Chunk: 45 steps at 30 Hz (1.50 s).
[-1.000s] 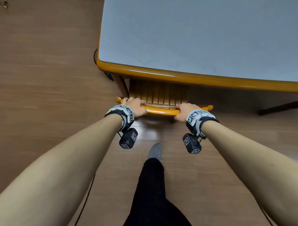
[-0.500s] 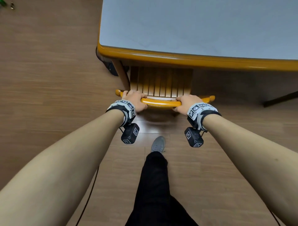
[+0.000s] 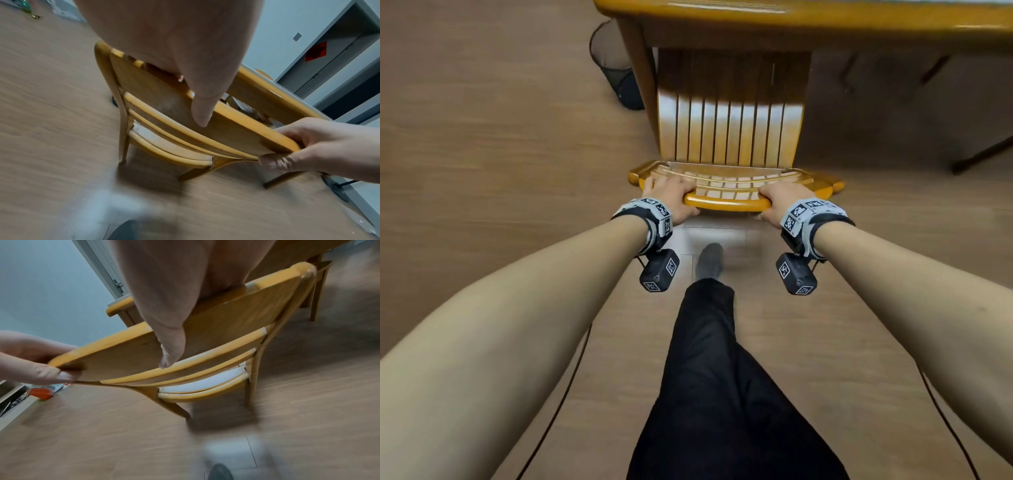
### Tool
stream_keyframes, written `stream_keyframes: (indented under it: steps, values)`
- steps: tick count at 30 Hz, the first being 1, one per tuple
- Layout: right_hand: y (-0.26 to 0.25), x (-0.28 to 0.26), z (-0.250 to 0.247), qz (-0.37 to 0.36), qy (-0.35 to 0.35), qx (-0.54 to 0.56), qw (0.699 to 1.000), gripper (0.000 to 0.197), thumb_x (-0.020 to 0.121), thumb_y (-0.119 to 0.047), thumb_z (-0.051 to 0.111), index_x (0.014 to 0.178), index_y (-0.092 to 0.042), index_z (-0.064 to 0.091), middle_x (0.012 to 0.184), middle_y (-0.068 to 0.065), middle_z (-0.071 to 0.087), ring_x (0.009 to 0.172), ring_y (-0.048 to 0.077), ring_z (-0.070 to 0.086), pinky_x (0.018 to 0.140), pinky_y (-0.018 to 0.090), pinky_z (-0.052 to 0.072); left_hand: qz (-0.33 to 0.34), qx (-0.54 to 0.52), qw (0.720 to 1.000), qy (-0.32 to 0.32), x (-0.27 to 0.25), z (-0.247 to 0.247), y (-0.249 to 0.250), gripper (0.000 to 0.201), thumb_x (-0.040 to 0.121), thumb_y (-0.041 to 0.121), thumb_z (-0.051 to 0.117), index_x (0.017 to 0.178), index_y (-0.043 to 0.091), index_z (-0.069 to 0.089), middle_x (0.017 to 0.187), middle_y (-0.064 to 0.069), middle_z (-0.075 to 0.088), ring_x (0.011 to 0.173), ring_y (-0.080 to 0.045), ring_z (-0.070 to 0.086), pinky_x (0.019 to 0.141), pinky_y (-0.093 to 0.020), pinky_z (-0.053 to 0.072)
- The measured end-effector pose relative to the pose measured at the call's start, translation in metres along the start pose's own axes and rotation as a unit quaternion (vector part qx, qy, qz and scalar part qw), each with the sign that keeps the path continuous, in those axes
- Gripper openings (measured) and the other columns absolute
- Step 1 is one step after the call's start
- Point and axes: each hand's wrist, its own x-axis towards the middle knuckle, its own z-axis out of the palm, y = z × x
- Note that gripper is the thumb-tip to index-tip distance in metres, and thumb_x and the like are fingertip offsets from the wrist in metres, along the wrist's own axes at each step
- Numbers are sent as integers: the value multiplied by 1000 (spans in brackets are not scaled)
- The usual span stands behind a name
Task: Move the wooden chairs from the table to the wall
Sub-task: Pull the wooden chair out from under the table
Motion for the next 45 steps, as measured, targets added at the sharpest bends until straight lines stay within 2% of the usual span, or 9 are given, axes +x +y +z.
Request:
stream_keyframes:
  steps: [4, 9, 12, 16, 22, 27, 32, 39, 45]
  values:
    - [-2, -44, 39, 7, 12, -2, 1000, 31, 89, -47, 69, 104, -21, 59, 99, 3, 66, 90, 27, 64, 76, 39, 58, 0, 14, 1000, 6, -43, 44, 12, 65, 90, 52, 59, 150, 32, 41, 153, 4, 41, 139, -26, 34, 117, -48, 13]
    - [-8, -94, 84, -3, 41, -2, 999, 30, 88, -52, 69, 96, -24, 59, 96, 0, 65, 86, 25, 62, 65, 33, 47, 10, 18, 1000, 11, -94, 86, 23, 65, 91, 54, 56, 149, 29, 41, 155, 5, 40, 140, -25, 34, 116, -47, 13]
    - [-11, -127, 111, -7, 34, -10, 999, 30, 89, -50, 68, 97, -24, 57, 98, 0, 63, 86, 24, 58, 64, 34, 44, 9, 12, 1000, -3, -130, 111, 31, 65, 92, 54, 55, 150, 28, 40, 156, 5, 38, 141, -25, 32, 117, -49, 11]
    - [-11, -182, 147, -16, 30, -13, 999, 29, 90, -48, 68, 98, -24, 57, 101, 0, 64, 91, 24, 61, 67, 34, 46, 12, 10, 1000, -11, -188, 141, 48, 65, 93, 53, 55, 152, 29, 38, 156, 5, 37, 142, -25, 31, 117, -47, 11]
    - [-19, -282, 208, -20, 15, -33, 999, 24, 92, -38, 67, 107, -22, 58, 104, 3, 66, 95, 27, 64, 69, 34, 46, 14, -4, 1000, -18, -292, 193, 76, 62, 95, 48, 56, 151, 29, 40, 155, 1, 39, 141, -28, 31, 118, -48, 10]
    - [-25, -378, 268, -16, -6, -29, 999, 28, 92, -38, 68, 113, -22, 58, 107, 3, 65, 97, 26, 64, 68, 33, 46, 14, -17, 999, -39, -385, 249, 103, 62, 95, 48, 57, 151, 29, 39, 156, 2, 38, 143, -27, 29, 119, -49, 10]
    - [-19, -462, 320, -18, -17, -18, 1000, 28, 90, -40, 70, 109, -23, 58, 111, 1, 65, 100, 26, 64, 69, 33, 46, 14, -21, 998, -64, -465, 296, 136, 62, 95, 49, 57, 151, 30, 38, 157, 4, 36, 144, -26, 28, 119, -49, 9]
    - [3, -527, 362, -38, -12, -37, 999, 29, 90, -43, 70, 108, -23, 59, 109, 1, 66, 99, 24, 64, 70, 32, 47, -12, -30, 997, -69, -528, 340, 180, 64, 94, 50, 57, 152, 30, 37, 158, 5, 36, 145, -24, 28, 119, -48, 9]
    - [23, -561, 377, -69, -6, -57, 996, 28, 93, -39, 68, 112, -21, 58, 107, 2, 66, 97, 25, 64, 77, 35, 49, -23, -36, 997, -63, -562, 362, 213, 59, 95, 48, 56, 149, 28, 42, 154, 3, 41, 142, -27, 32, 118, -49, 11]
